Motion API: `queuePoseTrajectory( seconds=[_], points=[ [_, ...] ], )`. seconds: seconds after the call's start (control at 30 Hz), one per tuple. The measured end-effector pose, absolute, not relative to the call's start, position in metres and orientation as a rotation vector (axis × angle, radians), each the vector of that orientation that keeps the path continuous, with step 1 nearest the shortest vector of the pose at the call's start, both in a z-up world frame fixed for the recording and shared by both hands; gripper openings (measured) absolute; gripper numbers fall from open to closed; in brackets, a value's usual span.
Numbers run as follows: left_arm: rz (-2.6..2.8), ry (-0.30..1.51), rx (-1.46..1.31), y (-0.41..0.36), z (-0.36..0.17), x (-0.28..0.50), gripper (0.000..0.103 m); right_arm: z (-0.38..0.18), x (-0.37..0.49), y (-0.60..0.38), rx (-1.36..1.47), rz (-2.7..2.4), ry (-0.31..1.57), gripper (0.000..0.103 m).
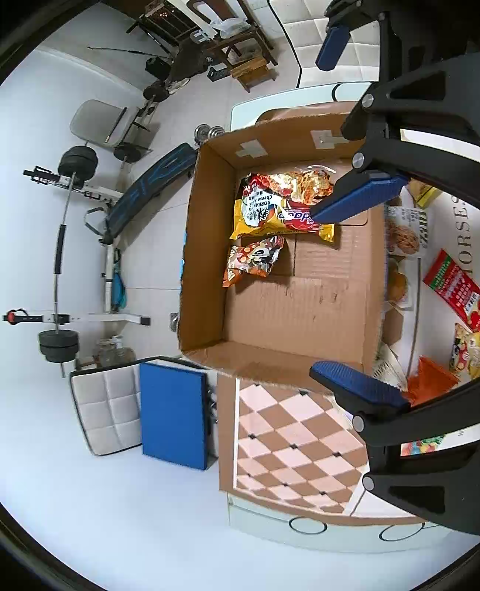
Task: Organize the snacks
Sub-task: 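Withdraw both tools from the box toward the remaining snacks, then grasp the yellow chicken-snack bag with the right tool while the left tool grasps the red sausage pack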
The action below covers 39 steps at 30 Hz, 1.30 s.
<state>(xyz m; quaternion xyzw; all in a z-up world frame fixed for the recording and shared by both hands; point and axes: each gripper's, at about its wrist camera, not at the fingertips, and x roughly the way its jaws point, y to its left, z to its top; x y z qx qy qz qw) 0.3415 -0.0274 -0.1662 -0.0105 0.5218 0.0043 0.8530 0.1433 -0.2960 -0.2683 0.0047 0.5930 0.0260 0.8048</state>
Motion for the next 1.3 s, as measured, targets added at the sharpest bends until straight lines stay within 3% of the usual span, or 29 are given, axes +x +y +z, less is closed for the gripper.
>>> queuePoseTrajectory(
  seconds=[0.33,0.53,0.7,0.9,1.07,1.13,1.17,1.23,1.3],
  points=[
    [0.004,0.998,-0.025,-0.017,-0.127,0.292,0.076,-0.220,0.090,-0.302,0.065,0.057,1.184,0.099],
    [-0.038,1.047,-0.009,-0.008,-0.138,0.277,0.076,-0.218,0.071,-0.310,0.186,0.072,1.206,0.099],
    [-0.063,1.189,0.003,-0.004,-0.193,0.270,0.076,-0.272,0.062,-0.328,0.271,0.032,1.346,0.099],
    [-0.094,1.400,0.050,-0.014,-0.284,0.264,0.076,-0.384,0.048,-0.364,0.509,-0.106,1.569,0.099],
    [-0.113,1.512,0.055,-0.020,-0.335,0.258,0.076,-0.438,0.047,-0.386,0.659,-0.237,1.588,0.099],
    [-0.125,1.542,0.061,-0.023,-0.347,0.256,0.076,-0.454,0.052,-0.390,0.678,-0.282,1.589,0.092],
    [-0.135,1.556,0.063,-0.025,-0.352,0.255,0.076,-0.462,0.054,-0.392,0.690,-0.284,1.598,0.081],
    [-0.170,1.586,0.071,-0.031,-0.362,0.252,0.076,-0.477,0.057,-0.392,0.691,-0.278,1.637,0.074],
    [-0.199,1.609,0.110,-0.039,-0.370,0.249,0.076,-0.472,0.060,-0.388,0.619,-0.229,1.627,0.059]
  ],
)
